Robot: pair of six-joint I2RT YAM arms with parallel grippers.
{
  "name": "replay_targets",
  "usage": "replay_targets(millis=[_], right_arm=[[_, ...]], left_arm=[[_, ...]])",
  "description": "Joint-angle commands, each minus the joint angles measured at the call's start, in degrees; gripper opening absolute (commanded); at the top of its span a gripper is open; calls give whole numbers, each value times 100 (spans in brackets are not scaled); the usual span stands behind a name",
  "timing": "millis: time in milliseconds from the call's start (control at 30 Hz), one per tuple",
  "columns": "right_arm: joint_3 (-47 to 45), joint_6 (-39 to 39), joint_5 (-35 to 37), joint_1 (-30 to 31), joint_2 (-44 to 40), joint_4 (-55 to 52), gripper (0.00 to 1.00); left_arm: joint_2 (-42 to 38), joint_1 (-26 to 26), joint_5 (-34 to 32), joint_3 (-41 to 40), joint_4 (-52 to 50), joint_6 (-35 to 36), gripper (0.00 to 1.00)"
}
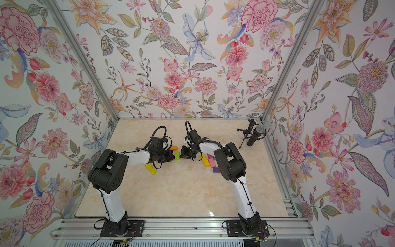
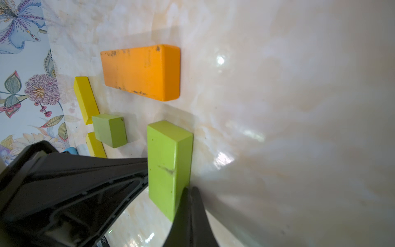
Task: Assemble the letter p with building blocks
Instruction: Assemble the building block at the center of the board.
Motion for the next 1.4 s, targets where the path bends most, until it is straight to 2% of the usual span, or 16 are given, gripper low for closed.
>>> replay_targets(millis=[0,1367], right_arm=[[64,54,104,46,297,-164,0],[599,109,4,11,651,-256,0]], left_arm=[[86,53,19,-67,-201,106,0],[322,272,184,203,-275,213,0]])
